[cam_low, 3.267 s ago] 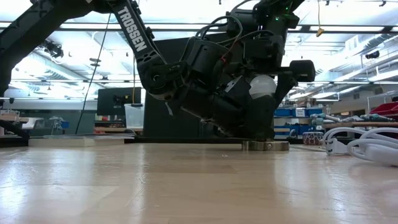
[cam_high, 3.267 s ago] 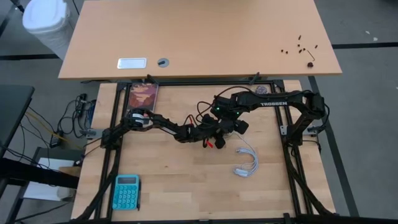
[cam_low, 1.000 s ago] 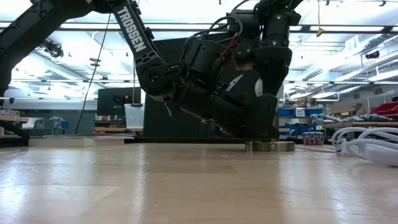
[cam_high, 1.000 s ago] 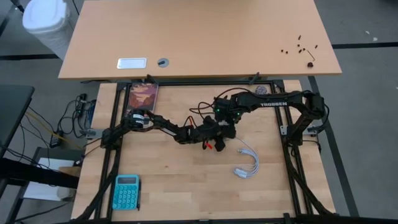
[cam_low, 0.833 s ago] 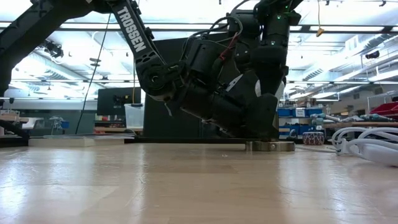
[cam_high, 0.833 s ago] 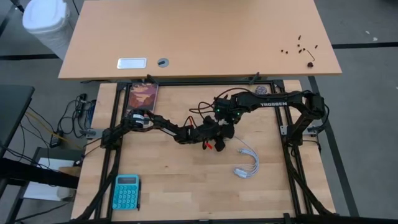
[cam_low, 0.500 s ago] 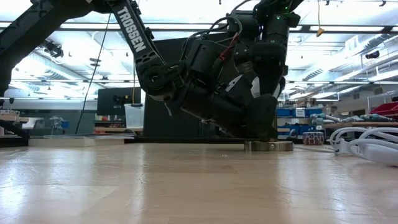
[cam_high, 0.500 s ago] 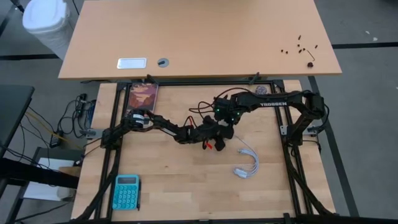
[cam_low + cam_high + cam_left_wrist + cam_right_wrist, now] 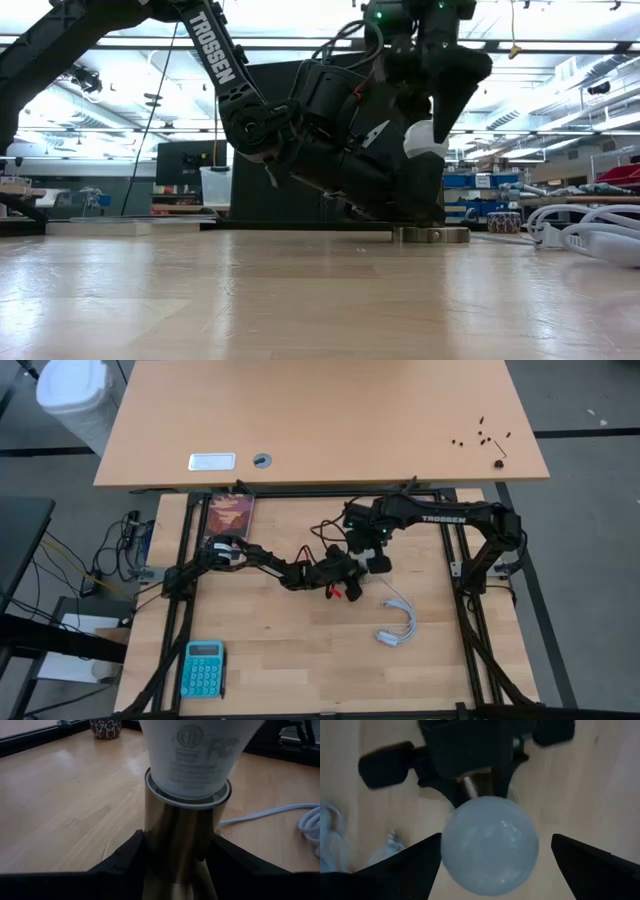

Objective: Screw lightbulb
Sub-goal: Insert the white lightbulb into the lamp

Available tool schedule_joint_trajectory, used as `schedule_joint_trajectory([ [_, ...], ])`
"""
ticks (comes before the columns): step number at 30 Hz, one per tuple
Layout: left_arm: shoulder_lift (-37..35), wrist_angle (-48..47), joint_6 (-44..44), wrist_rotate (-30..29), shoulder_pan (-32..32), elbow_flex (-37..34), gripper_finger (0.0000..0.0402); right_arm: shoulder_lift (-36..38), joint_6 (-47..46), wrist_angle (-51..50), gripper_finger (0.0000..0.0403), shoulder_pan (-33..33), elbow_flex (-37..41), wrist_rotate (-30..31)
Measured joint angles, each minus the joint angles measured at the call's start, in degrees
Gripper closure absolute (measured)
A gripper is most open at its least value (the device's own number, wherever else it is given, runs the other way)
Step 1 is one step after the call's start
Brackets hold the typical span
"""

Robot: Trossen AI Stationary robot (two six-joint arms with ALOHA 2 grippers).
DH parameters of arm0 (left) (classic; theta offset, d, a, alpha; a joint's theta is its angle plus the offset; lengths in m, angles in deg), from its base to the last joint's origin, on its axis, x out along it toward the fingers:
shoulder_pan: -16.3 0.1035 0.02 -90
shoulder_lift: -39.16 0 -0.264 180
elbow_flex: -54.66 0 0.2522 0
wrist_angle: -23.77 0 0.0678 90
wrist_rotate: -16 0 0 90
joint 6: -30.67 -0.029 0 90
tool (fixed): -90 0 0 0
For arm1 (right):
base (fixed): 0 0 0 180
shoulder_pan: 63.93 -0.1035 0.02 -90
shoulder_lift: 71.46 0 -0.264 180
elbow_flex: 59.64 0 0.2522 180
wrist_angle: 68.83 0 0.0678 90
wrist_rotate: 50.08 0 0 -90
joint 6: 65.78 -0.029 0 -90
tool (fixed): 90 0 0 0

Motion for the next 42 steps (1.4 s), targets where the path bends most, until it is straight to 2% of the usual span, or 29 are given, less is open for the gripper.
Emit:
schedule_joint_trajectory([
  [3,0.0,0.02,0.0,0.08,0.0,0.0,0.0223,0.02,7.34,0.28,0.0025,-0.88,-0.28,0.43],
  [7,0.0,0.03,0.42,0.12,0.0,0.0,0.0223,0.02,11.16,-0.65,0.0025,-2.14,-0.26,0.64],
  [11,0.0,0.02,0.71,0.21,0.0,0.0,0.0223,0.0,14.75,-0.14,0.0027,-4.03,0.51,3.3],
  [23,0.0,0.04,0.98,0.43,-0.02,0.02,0.0223,-1.3,16.55,3.58,0.003,-5.41,0.62,4.76],
  [29,0.0,-0.17,0.98,0.51,-0.04,0.02,0.0223,-3.67,12.22,2.23,0.003,-5.4,0.59,4.76],
  [36,0.0,-0.48,0.98,0.58,0.0,0.09,0.0223,-3.69,6.98,-6.8,0.003,-4.02,0.59,4.35],
  [42,-0.04,-0.74,1.05,0.67,0.2,0.09,0.0223,-3.69,1.69,-12.2,0.003,-2.45,0.59,-0.44],
])
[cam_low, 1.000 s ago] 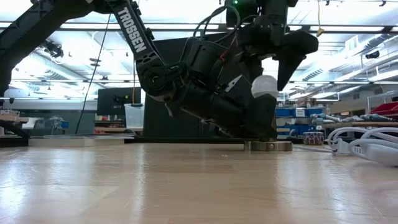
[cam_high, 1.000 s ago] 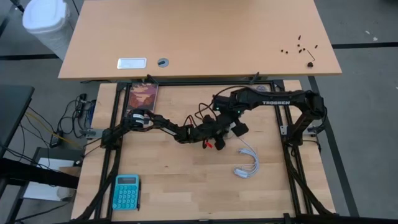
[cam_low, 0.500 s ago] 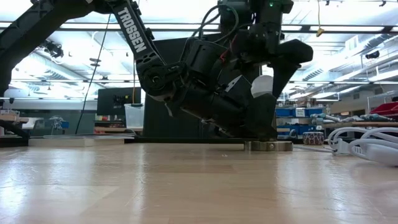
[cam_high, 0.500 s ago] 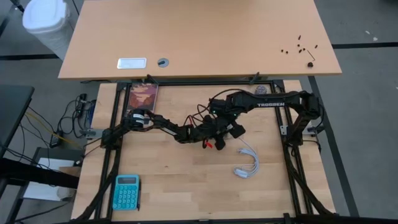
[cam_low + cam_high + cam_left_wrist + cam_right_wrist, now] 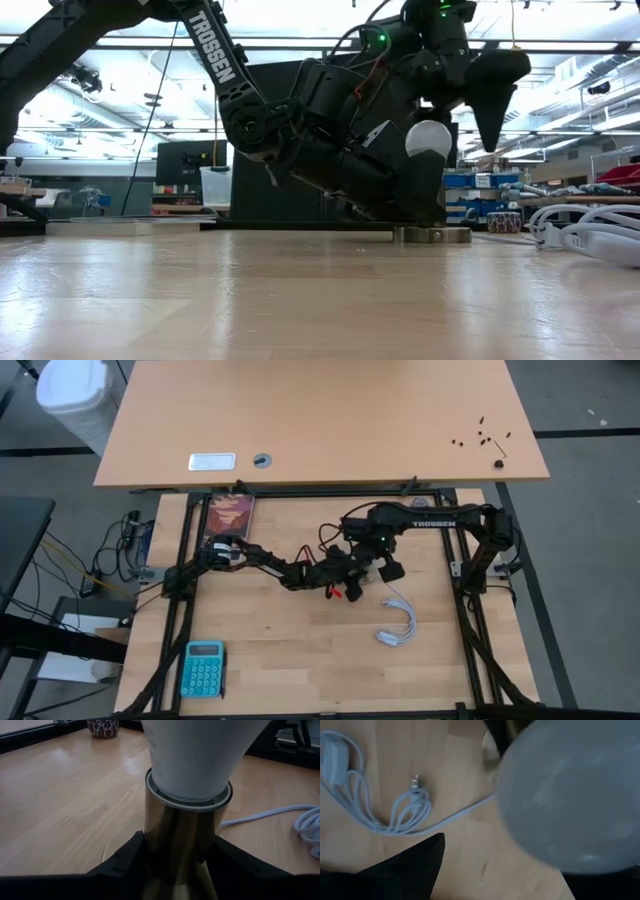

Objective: Screw lightbulb
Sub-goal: Insert the white lightbulb into the lamp

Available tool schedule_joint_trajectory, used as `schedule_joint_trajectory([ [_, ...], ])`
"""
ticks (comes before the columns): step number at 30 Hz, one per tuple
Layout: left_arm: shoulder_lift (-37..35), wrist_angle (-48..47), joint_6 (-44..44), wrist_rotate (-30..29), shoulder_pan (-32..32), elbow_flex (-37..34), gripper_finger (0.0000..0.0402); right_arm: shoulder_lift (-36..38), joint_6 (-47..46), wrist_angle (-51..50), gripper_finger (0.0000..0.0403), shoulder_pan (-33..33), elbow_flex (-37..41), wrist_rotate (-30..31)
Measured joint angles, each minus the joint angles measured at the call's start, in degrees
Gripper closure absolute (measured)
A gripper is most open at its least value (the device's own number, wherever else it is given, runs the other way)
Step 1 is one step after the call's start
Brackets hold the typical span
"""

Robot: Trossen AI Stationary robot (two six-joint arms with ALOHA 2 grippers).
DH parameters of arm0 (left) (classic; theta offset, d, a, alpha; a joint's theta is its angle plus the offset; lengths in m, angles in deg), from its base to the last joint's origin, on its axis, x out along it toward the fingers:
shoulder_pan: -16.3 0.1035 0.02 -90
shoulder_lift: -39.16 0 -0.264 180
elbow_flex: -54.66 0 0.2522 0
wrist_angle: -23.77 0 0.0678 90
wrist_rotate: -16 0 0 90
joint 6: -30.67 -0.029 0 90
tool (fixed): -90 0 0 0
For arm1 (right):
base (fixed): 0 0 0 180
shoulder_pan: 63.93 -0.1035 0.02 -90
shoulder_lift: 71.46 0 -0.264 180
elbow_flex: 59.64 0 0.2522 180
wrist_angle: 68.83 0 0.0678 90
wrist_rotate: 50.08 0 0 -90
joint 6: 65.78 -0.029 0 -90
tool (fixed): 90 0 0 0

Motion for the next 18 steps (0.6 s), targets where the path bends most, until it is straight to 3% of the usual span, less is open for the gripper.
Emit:
schedule_joint_trajectory([
  [7,0.0,-0.11,0.02,0.22,0.02,0.0,0.0223,-0.02,-0.05,4.31,0.003,3.25,0.0,1.7],
  [12,-0.02,-0.76,0.06,0.31,0.04,0.04,0.0223,0.0,-0.5,6.55,0.003,5.27,-0.02,-4.5],
  [18,-0.07,-1.3,0.36,-0.34,0.09,0.04,0.0223,0.0,-1.57,1.3,0.003,1.34,-0.02,-6.75],
])
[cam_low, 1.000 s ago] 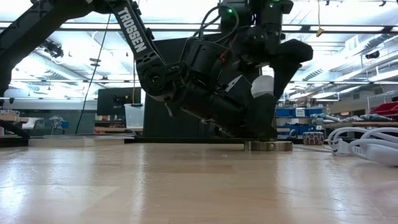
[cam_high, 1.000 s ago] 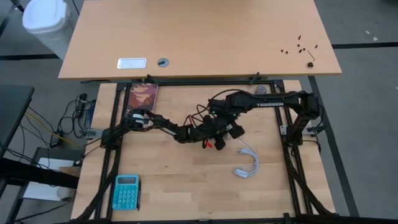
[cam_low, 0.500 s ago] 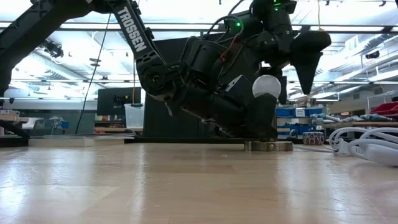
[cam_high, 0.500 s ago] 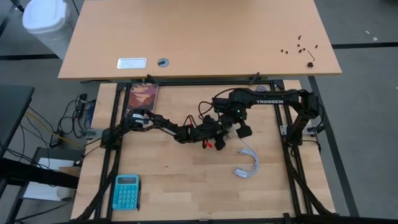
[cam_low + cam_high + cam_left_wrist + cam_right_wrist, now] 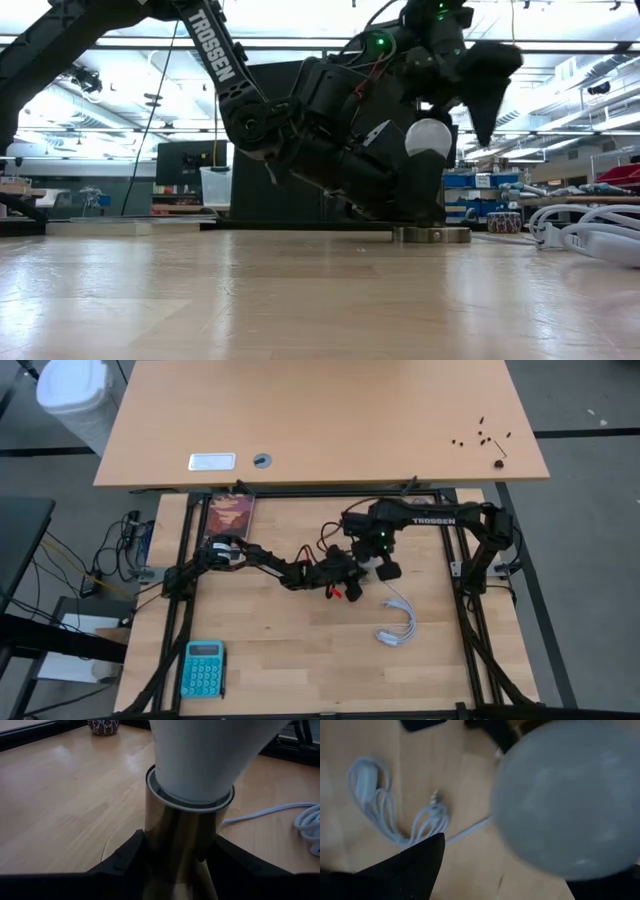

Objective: Screw lightbulb
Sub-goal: Insert the white lightbulb into the lamp

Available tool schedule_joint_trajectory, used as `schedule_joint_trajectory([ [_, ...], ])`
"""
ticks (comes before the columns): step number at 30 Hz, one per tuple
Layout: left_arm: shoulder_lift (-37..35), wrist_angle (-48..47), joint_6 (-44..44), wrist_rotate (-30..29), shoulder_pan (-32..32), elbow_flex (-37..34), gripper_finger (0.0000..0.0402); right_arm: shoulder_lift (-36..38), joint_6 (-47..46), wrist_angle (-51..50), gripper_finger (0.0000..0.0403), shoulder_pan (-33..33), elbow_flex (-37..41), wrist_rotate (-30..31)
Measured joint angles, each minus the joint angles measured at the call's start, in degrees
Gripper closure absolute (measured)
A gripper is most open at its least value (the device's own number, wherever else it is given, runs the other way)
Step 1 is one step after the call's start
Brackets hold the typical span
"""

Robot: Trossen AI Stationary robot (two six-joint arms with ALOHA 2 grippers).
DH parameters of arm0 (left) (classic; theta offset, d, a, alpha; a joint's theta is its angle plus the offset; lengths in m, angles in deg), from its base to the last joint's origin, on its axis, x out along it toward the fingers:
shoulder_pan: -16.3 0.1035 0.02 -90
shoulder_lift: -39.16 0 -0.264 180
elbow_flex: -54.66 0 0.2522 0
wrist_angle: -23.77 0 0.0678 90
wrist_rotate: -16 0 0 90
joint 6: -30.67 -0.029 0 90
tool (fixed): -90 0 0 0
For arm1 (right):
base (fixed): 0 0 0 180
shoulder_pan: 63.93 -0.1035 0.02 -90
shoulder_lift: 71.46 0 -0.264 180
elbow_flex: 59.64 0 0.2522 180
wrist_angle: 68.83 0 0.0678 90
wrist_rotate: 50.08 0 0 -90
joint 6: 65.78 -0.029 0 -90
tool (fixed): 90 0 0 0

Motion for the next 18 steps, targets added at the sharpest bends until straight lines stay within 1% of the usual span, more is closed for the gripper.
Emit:
schedule_joint_trajectory([
  [4,0.0,-0.51,1.28,-1.13,0.12,0.0,0.0223,0.93,-1.01,-5.17,0.003,-2.52,0.02,-0.39],
  [6,0.0,-0.52,1.21,-1.35,0.13,-0.02,0.0223,2.3,-0.85,-5.91,0.003,-2.92,0.02,1.08],
  [9,0.0,-0.49,1.21,-1.07,0.15,-0.04,0.0223,3.81,0.18,-1.52,0.0031,-1.37,0.02,5.86],
  [11,0.0,-0.47,1.21,-0.9,0.17,-0.06,0.0223,4.28,0.3,1.94,0.0031,0.47,0.02,6.89],
  [13,0.0,-0.47,1.21,-0.76,0.17,-0.07,0.0223,4.46,0.55,3.79,0.0031,2.39,0.02,6.66],
  [15,0.0,-0.49,1.19,-0.73,0.17,-0.07,0.0223,4.43,0.83,5.81,0.0031,4.01,0.02,4.4],
  [18,0.02,-0.47,1.19,-0.62,0.2,-0.09,0.0223,4.24,1.82,7.58,0.0031,4.01,0.02,1.83],
])
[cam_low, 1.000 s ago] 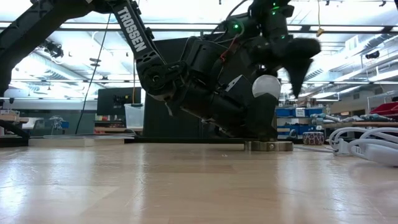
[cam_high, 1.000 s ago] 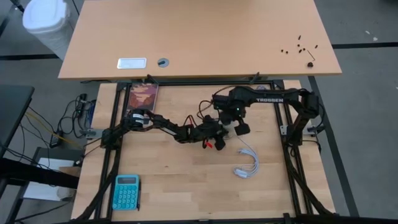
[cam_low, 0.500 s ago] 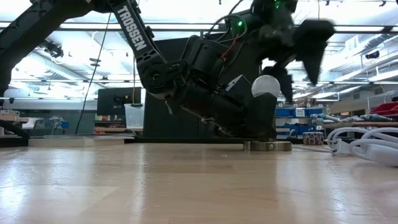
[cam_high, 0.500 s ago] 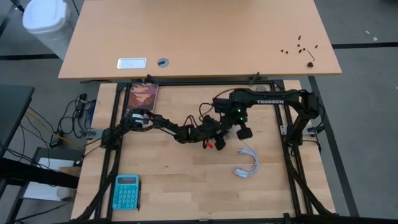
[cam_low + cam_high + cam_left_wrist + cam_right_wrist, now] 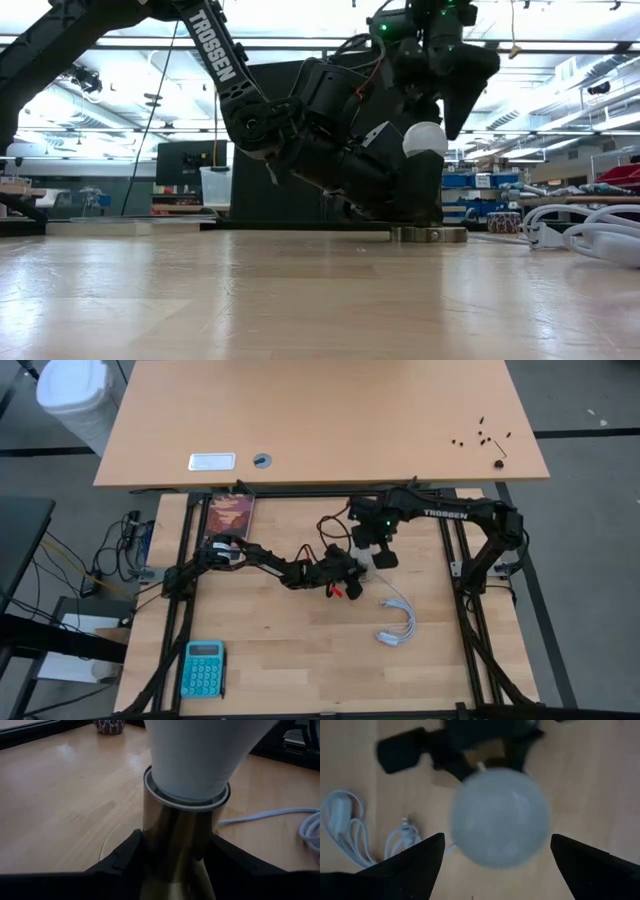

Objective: Screw lightbulb
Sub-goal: Insert the white lightbulb into the lamp

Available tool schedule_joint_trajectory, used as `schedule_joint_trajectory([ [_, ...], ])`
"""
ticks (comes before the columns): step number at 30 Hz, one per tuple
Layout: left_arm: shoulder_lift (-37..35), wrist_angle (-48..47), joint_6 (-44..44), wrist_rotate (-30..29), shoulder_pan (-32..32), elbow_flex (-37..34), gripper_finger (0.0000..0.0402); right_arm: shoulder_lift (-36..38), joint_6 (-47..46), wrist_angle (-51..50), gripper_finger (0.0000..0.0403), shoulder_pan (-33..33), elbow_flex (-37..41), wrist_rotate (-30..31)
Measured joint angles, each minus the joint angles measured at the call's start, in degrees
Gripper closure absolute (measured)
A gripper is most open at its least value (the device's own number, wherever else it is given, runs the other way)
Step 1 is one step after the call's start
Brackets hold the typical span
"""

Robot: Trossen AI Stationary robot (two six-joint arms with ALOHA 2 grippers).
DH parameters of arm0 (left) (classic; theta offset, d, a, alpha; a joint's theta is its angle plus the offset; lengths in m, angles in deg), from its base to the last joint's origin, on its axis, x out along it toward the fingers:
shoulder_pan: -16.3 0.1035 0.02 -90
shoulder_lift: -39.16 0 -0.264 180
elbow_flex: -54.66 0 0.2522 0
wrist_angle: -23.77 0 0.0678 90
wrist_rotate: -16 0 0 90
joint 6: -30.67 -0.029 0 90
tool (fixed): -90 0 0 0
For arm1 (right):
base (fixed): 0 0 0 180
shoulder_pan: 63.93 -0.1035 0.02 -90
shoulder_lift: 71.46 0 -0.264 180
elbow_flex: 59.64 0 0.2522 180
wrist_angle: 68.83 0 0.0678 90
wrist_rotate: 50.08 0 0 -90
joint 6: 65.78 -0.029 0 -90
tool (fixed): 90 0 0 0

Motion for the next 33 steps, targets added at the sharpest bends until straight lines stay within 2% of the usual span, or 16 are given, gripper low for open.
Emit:
schedule_joint_trajectory([
  [9,0.04,0.01,-0.3,-0.12,-0.1,0.0,0.0223,-0.59,1.88,1.35,0.003,-4.14,0.0,1.95],
  [12,0.09,0.02,-0.28,-0.31,-0.13,0.04,0.0224,-0.59,0.11,-2.86,0.003,-4.03,-0.06,1.87],
  [17,0.09,0.03,0.0,-1.62,0.25,0.0,0.0224,-0.09,-2.49,-10.36,0.0031,-4.4,0.0,-2.23],
  [19,0.09,0.02,0.04,-1.85,0.28,0.0,0.0224,0.75,-3.21,-11.48,0.003,-4.9,0.0,-1.75],
  [22,0.11,0.02,-0.02,-1.8,0.28,0.0,0.0224,1.82,-2.24,-8.96,0.0031,-4.79,0.0,3.61],
  [24,0.11,0.02,-0.04,-1.3,0.32,-0.01,0.0224,1.9,-1.59,-4.89,0.003,-2.99,0.0,4.82],
  [29,0.09,0.11,-0.25,-0.31,0.17,-0.02,0.0224,1.23,-0.01,2.66,0.003,0.63,0.0,2.08],
  [33,0.11,0.2,-0.37,0.18,0.17,-0.01,0.0224,0.03,3.07,3.7,0.003,0.12,0.0,0.95],
])
